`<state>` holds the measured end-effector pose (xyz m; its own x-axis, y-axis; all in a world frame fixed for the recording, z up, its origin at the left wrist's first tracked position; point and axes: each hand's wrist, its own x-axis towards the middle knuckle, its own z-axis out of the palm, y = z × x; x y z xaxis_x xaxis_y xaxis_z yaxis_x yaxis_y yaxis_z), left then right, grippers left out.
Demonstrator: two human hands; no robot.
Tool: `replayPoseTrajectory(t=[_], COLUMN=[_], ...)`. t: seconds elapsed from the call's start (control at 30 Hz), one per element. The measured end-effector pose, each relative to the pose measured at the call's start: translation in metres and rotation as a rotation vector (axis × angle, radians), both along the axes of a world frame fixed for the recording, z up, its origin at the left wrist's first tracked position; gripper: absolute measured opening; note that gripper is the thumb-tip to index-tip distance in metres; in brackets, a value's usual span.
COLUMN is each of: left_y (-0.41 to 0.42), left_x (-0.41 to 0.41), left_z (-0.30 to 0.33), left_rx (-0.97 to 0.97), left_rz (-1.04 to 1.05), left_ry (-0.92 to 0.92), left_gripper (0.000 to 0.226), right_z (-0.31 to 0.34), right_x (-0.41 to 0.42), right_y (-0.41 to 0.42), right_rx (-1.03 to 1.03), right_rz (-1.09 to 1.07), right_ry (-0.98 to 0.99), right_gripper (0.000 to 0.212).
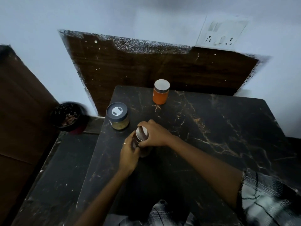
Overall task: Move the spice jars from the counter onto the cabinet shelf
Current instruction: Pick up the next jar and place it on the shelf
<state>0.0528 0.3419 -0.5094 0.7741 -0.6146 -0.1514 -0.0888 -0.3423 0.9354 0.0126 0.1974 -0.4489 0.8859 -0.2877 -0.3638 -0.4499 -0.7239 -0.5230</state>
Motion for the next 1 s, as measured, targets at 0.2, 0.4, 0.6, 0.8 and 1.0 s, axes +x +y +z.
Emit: replayPoseTrajectory(t=[0.2,0.4,0.6,0.8,1.0], left_y=[-0.054,-0.111,-0.156,-0.187,-0.21], left_x=[-0.037,-0.067,-0.085,-0.092,-0.118], left_z=[0.019,0.049,0.097,0.147,0.161], left_rx=[-0.046,-0.11,-0.247,-0.301,-0.361], left_rz=[-0.177,-0.197,-0.283,-0.495,-0.466], left_ry=[-0.014,-0.056,-0.038,-0.035,-0.06], left_gripper=[0.089,0.085,0.08,0.077,0.09], right_z=[0.034,0.08,0.143,0.186,0.2], right_x=[-0.034,-0.074,-0.115,-0.153,-0.174], right_y=[-0.051,-0.093,-0.138,-0.17,-0.183], right_rx=[-0.08,-0.213,-0.137,-0.061,-0.202], right_rz=[-0.086,-0.133,-0.094,-0.084,-0.198], right_ry=[-0.022,-0.04,-0.07,-0.266,-0.373], right_gripper=[0.078,0.071,0.085,0.076,0.074])
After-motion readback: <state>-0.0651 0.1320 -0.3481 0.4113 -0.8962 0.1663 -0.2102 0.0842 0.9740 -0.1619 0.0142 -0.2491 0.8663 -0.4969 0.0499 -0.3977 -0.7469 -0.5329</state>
